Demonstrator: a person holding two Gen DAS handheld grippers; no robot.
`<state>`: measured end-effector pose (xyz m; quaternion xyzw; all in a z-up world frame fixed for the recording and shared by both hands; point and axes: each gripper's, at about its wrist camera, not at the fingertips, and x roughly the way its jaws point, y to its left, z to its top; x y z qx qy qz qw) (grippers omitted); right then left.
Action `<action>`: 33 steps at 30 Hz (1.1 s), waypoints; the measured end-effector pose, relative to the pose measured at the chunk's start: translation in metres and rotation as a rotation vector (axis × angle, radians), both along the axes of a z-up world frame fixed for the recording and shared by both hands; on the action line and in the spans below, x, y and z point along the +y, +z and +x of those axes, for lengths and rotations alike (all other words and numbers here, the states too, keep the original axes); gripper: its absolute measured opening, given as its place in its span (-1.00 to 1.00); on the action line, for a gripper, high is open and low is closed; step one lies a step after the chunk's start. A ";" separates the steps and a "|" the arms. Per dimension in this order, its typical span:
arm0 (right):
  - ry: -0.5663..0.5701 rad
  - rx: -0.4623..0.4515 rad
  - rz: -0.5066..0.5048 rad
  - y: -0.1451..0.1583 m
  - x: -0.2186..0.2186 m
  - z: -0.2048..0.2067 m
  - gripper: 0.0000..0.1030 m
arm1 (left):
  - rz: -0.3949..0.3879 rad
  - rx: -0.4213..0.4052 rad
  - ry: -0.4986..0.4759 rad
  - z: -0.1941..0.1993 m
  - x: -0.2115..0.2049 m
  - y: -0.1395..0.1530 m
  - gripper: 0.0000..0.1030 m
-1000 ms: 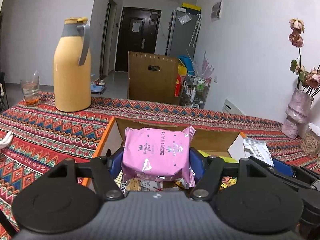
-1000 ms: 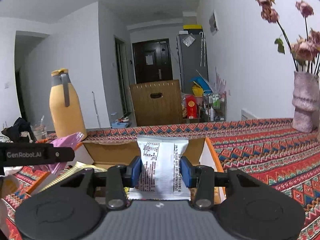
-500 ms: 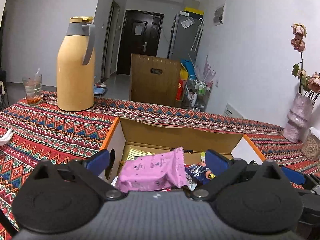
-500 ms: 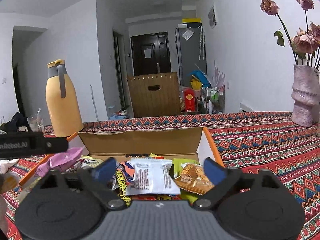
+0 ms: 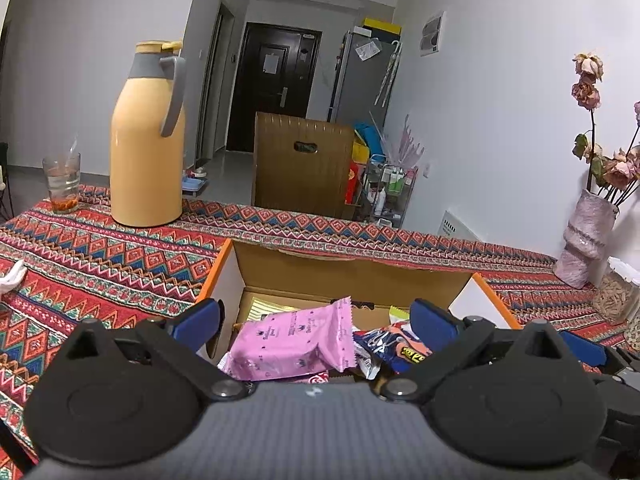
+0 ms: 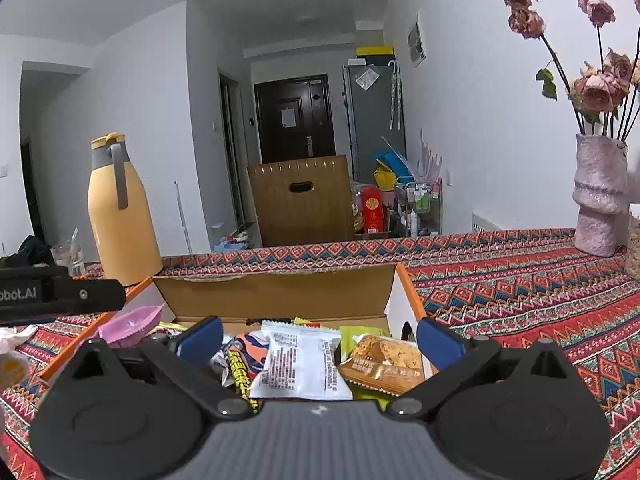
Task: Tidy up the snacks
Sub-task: 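Move both grippers back to the remaining loose packets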
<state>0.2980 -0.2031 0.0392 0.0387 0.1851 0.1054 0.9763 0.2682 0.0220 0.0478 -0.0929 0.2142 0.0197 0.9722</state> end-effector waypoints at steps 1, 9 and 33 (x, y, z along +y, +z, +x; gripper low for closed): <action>0.000 -0.004 -0.002 0.003 0.000 -0.002 1.00 | 0.002 -0.002 0.001 -0.002 0.000 0.002 1.00; 0.016 -0.028 -0.025 0.014 -0.002 -0.040 1.00 | 0.019 -0.017 0.001 -0.038 0.003 0.015 1.00; 0.236 0.210 -0.103 -0.044 0.045 -0.149 1.00 | 0.045 0.155 0.035 -0.151 0.042 -0.041 1.00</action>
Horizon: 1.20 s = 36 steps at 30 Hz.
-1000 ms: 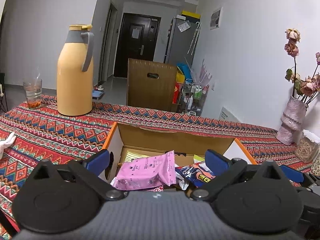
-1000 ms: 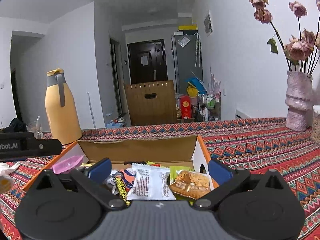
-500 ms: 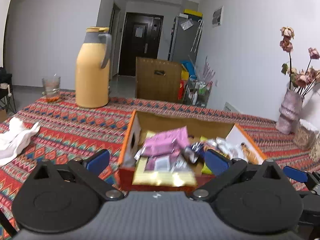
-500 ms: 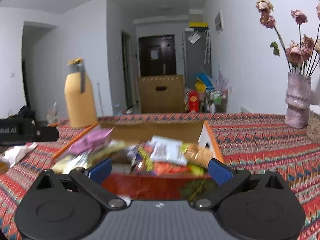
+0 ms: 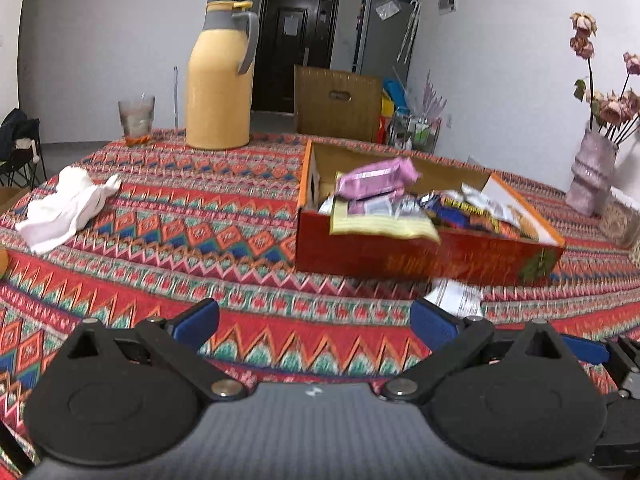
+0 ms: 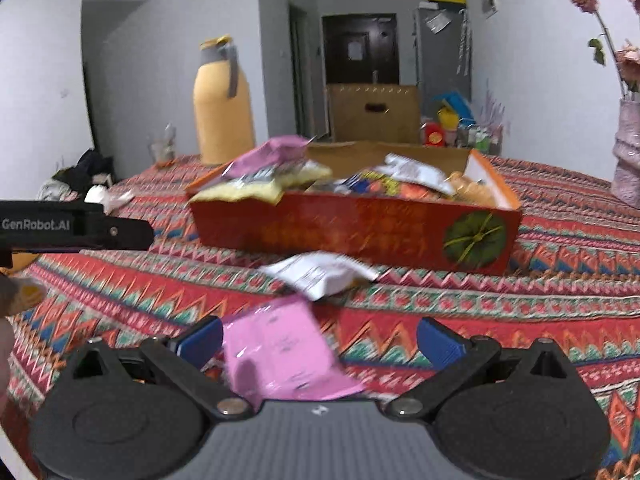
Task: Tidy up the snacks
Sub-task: 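Move both grippers back to the remaining loose packets, then grasp the second pink packet with the right gripper while the left grasps a white packet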
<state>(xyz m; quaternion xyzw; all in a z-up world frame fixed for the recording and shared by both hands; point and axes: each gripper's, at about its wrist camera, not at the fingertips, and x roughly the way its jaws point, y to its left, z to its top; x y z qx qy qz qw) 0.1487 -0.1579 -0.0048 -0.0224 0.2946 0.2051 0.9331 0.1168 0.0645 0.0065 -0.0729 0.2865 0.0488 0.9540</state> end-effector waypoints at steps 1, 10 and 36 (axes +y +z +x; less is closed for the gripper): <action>0.009 0.005 -0.008 -0.002 0.004 0.000 1.00 | 0.001 0.006 0.001 -0.002 0.001 -0.002 1.00; 0.052 0.048 -0.095 -0.015 0.029 0.006 0.29 | -0.022 0.027 0.001 -0.017 0.010 -0.014 1.00; -0.117 -0.089 0.021 0.013 -0.069 -0.001 0.19 | 0.002 0.056 -0.083 0.029 -0.039 -0.005 1.00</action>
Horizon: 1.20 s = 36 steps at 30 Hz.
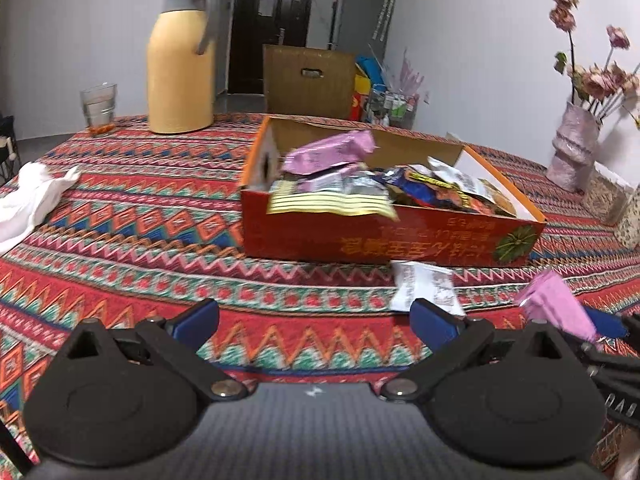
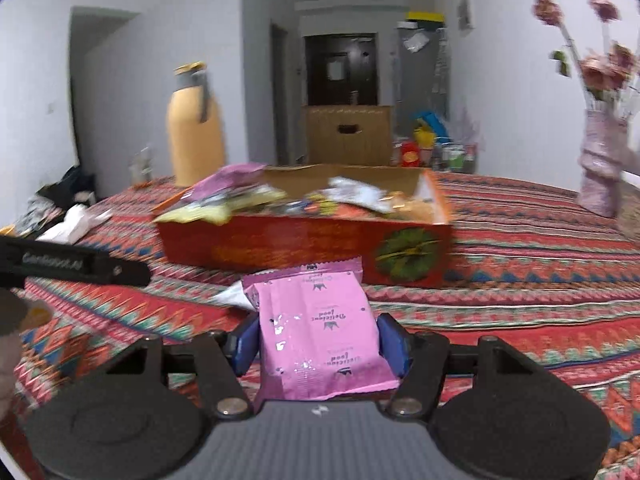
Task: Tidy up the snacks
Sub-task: 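Grasp the second pink packet with the right gripper while the left grasps a white packet, then carry the pink and white packets over the box with both grippers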
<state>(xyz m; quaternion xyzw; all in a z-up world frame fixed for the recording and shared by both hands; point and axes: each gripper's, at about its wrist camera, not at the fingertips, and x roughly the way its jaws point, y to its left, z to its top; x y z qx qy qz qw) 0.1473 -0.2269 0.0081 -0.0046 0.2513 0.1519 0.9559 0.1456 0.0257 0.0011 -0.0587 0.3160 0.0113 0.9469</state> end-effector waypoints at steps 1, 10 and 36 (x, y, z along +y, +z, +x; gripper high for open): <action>-0.014 -0.002 0.003 0.000 -0.006 0.003 0.19 | 0.005 0.005 -0.006 0.004 -0.005 0.000 1.00; -0.138 -0.028 0.028 -0.004 -0.062 0.037 0.19 | 0.066 0.054 -0.055 0.047 -0.061 -0.007 1.00; -0.129 -0.020 0.115 -0.019 -0.075 0.048 0.20 | 0.093 0.134 -0.103 0.083 -0.098 -0.029 -0.13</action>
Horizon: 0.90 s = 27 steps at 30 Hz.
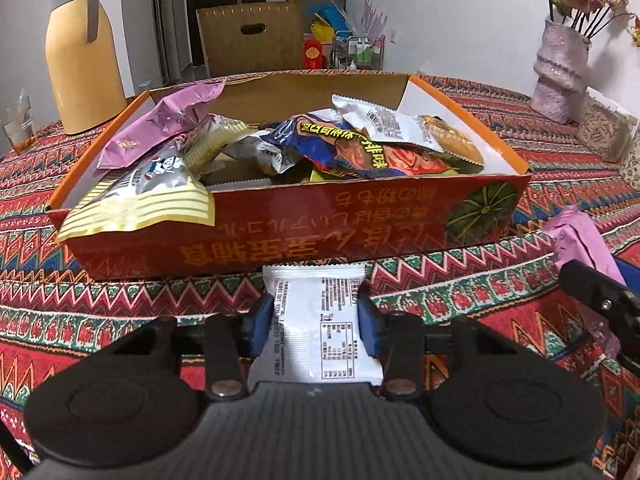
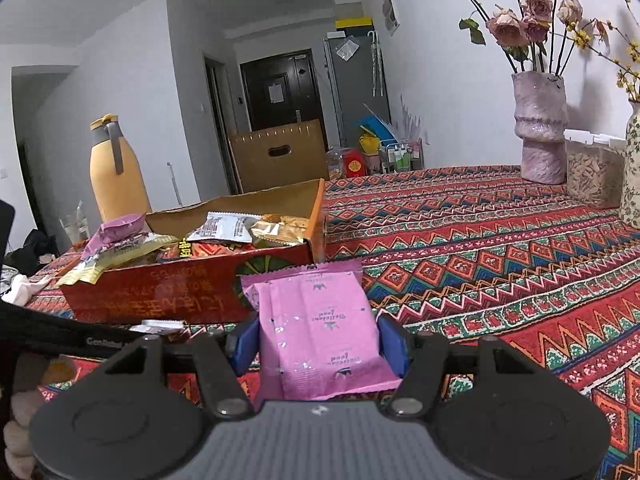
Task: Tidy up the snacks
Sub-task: 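Carry the pink and white packets over the box with both grippers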
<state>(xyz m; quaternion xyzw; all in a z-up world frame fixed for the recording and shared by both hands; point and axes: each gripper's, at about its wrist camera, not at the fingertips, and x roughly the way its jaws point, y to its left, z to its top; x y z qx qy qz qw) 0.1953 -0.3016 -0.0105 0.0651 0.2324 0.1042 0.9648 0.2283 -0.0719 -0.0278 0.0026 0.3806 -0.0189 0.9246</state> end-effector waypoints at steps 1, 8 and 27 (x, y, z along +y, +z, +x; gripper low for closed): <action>0.000 -0.003 -0.004 0.001 0.000 -0.001 0.20 | -0.002 -0.004 -0.002 -0.002 0.000 0.002 -0.13; -0.002 -0.037 -0.014 0.019 0.004 -0.009 0.20 | -0.024 -0.066 -0.056 -0.030 -0.003 0.028 -0.13; 0.044 -0.091 -0.060 0.073 0.057 0.061 0.20 | -0.068 -0.228 -0.011 0.007 0.028 0.100 -0.13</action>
